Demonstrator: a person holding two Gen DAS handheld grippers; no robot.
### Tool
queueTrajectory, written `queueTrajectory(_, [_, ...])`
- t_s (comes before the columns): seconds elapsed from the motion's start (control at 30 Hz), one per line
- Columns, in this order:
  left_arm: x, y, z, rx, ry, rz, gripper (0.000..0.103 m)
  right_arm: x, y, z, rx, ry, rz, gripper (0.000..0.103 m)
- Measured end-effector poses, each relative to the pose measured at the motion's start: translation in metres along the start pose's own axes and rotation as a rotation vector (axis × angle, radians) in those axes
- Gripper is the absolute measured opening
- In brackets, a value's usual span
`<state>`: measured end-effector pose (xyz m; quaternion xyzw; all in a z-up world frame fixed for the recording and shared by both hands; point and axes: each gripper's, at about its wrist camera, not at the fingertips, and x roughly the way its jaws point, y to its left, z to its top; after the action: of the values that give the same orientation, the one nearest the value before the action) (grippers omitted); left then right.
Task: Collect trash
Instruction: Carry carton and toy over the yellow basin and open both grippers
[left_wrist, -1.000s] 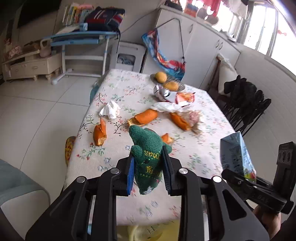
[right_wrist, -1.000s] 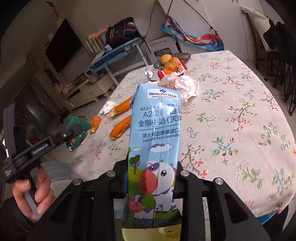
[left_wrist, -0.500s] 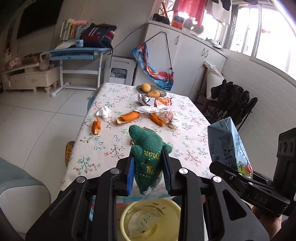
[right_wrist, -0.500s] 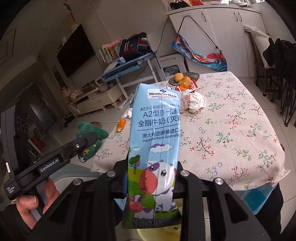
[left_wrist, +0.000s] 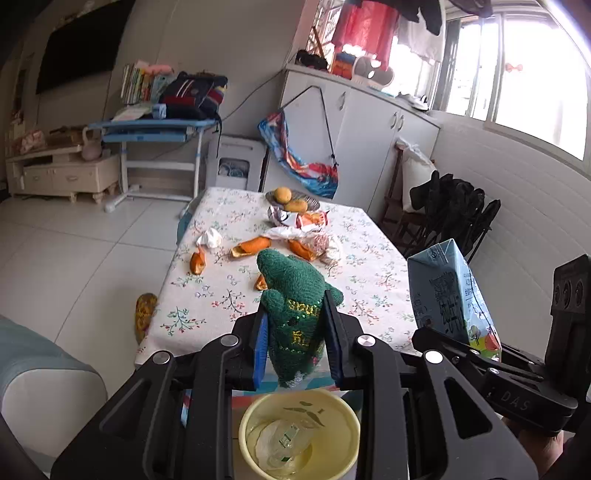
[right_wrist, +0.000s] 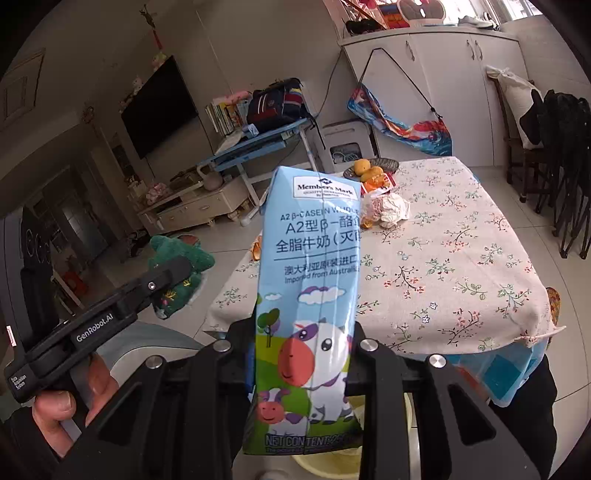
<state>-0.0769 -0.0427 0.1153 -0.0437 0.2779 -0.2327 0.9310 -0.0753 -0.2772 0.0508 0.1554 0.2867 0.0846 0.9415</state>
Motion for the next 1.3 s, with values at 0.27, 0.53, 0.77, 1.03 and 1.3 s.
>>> queueTrajectory(0.27, [-0.013, -0.008, -0.004, 0.031, -0.021, -0.001, 0.025, -0.002, -0.002, -0.010, 0.001, -0.003, -0.011, 0.031])
queueTrajectory(0.53, [-0.009, -0.007, -0.014, 0.043, 0.011, 0.001, 0.025, 0.009, 0.001, -0.019, 0.009, 0.044, -0.013, 0.031])
queueTrajectory(0.77, [0.005, -0.008, -0.028, 0.048, 0.062, 0.000, 0.025, 0.025, -0.007, -0.036, 0.026, 0.100, -0.023, 0.031])
queueTrajectory(1.03, [0.032, -0.003, -0.059, 0.038, 0.156, 0.004, 0.025, 0.051, -0.019, -0.062, 0.055, 0.196, -0.042, 0.031])
queueTrajectory(1.3, [0.062, 0.001, -0.088, 0.037, 0.244, 0.032, 0.025, 0.082, -0.024, -0.086, 0.046, 0.288, -0.072, 0.031])
